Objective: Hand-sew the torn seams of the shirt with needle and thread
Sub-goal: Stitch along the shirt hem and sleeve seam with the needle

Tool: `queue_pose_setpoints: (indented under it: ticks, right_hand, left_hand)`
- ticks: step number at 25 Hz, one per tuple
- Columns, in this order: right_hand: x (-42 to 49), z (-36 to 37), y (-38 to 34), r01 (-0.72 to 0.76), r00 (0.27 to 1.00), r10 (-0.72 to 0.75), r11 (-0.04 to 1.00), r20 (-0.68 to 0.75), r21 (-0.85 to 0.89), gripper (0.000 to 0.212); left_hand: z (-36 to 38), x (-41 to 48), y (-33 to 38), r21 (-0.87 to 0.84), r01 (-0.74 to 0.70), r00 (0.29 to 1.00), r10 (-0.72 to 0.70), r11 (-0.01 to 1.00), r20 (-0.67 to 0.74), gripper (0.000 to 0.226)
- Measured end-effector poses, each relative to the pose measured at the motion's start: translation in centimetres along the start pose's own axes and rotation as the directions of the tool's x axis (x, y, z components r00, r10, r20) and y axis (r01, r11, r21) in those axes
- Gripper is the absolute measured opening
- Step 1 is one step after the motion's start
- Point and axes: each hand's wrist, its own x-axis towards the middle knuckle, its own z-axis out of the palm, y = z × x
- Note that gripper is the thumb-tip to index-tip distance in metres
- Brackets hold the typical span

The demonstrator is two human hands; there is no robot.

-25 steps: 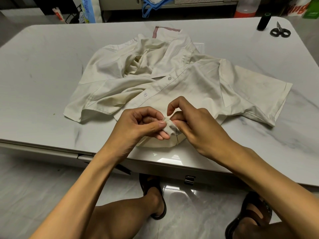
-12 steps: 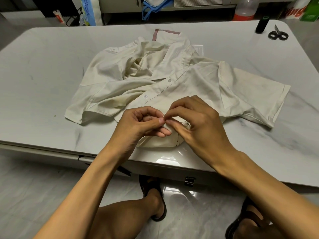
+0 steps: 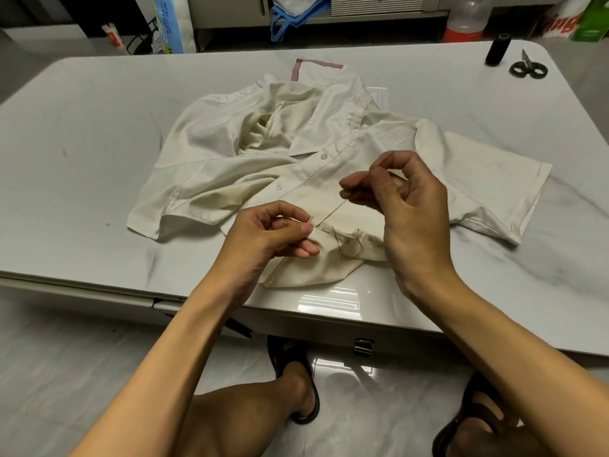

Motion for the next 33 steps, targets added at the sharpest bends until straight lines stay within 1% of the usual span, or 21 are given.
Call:
queue_pose_setpoints:
  ticks: [4, 8, 14, 17, 19, 22, 25, 27, 29, 33]
  right_hand:
    - [0.1, -0.1, 0.4, -0.087, 0.994, 0.091, 0.995, -0.064, 0.055, 0.006]
    - [0.2, -0.3, 0.2, -0.08, 0.991, 0.088, 0.993, -0.102, 0.086, 0.009]
    - [0.1, -0.1, 0.0, -0.122, 0.992, 0.126, 0.981, -0.017, 0.151, 0.009]
    - [0.1, -0.2, 0.0, -0.132, 0.991, 0.132, 0.977, 0.013, 0.165, 0.017]
    - [0.1, -0.4, 0.2, -0.124, 0.992, 0.124, 0.984, 0.012, 0.13, 0.02]
    - [0.2, -0.5, 0.4, -0.128, 0.992, 0.129, 0.987, -0.006, 0.092, 0.014]
    - [0.2, -0.6, 0.0, -0.114, 0.993, 0.113, 0.991, 0.015, 0.075, 0.01]
    - [0.0, -0.5, -0.7, -0.075, 0.996, 0.072, 0.995, 0.053, 0.067, 0.011]
    - [-0.3, -0.4, -1.8, -0.042, 0.996, 0.033, 0.994, 0.083, 0.101, 0.012]
    - [-1.0, -0.5, -4.1, -0.036, 0.99, 0.014, 0.987, 0.139, 0.157, 0.011]
  left_hand:
    - [0.1, 0.1, 0.0, 0.004, 0.001, 1.0, -0.001, 1.0, -0.002, 0.012]
    - [0.2, 0.2, -0.1, 0.001, -0.007, 1.0, 0.007, 1.0, -0.003, 0.013]
    - [-0.1, 0.1, -0.2, 0.055, -0.002, 1.0, 0.002, 0.998, 0.004, 0.014]
    - [-0.2, 0.2, -0.2, 0.05, 0.002, 1.0, -0.003, 0.999, 0.008, 0.013]
    - [-0.1, 0.3, -0.3, 0.046, 0.008, 1.0, -0.008, 0.999, 0.011, 0.012]
    - [-0.1, 0.4, -0.5, 0.049, 0.016, 1.0, -0.017, 0.999, 0.006, 0.011]
    - [-0.1, 0.7, -0.7, 0.063, 0.03, 1.0, -0.029, 0.998, -0.008, 0.016]
    - [-0.3, 1.0, -1.0, 0.086, 0.038, 0.998, -0.034, 0.996, -0.048, 0.019]
    - [-0.6, 1.4, -1.4, 0.11, 0.047, 0.993, -0.034, 0.993, -0.115, 0.018]
    - [-1.0, 2.0, -2.2, 0.15, 0.072, 0.97, -0.034, 0.986, -0.241, 0.012]
